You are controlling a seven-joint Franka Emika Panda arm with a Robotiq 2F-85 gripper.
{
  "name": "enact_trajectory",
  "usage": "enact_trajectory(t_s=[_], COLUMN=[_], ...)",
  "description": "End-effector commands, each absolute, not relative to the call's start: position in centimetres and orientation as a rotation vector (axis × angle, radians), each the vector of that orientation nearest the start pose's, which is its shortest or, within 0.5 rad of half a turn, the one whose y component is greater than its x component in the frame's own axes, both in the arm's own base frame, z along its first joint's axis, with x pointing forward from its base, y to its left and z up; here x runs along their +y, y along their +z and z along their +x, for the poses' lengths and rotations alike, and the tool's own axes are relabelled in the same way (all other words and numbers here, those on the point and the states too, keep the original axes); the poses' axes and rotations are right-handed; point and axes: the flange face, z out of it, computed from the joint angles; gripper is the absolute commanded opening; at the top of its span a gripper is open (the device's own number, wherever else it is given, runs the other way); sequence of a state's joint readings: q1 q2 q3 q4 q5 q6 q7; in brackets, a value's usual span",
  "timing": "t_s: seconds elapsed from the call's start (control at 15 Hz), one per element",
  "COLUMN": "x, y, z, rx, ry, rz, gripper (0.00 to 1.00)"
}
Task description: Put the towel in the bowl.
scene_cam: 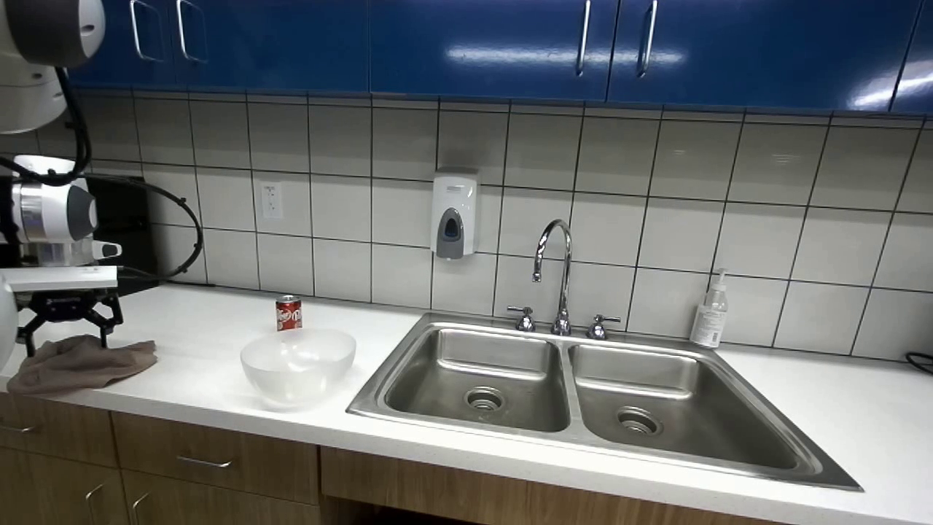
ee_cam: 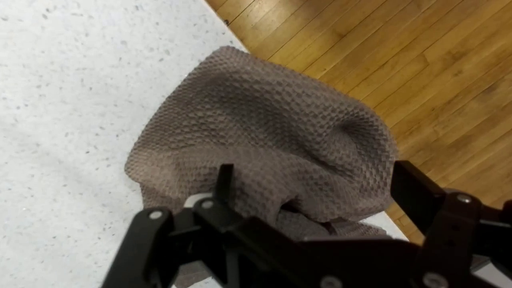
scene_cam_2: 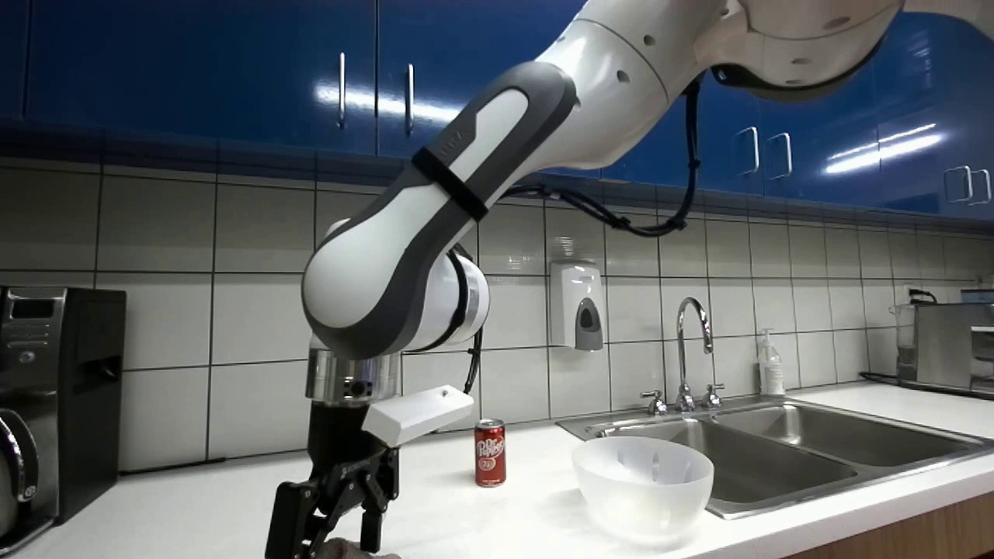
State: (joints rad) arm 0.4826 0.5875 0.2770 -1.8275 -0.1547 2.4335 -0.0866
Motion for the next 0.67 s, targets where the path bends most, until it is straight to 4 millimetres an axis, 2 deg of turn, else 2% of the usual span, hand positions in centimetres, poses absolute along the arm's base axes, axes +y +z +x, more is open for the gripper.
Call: enact_trajectory(t_s=[0.0,0.47,0.6], x=[44.92,45.61,45.04], y=[22.58,22.1,21.91], z=[49.66,50.55,50.23], rx=[-1.353,-1.345,-1.34], ry=[-0.09,-0.065,-0.066], rz=[-2.783,-2.788,-2.762], gripper=[1.0,1.0,1.0])
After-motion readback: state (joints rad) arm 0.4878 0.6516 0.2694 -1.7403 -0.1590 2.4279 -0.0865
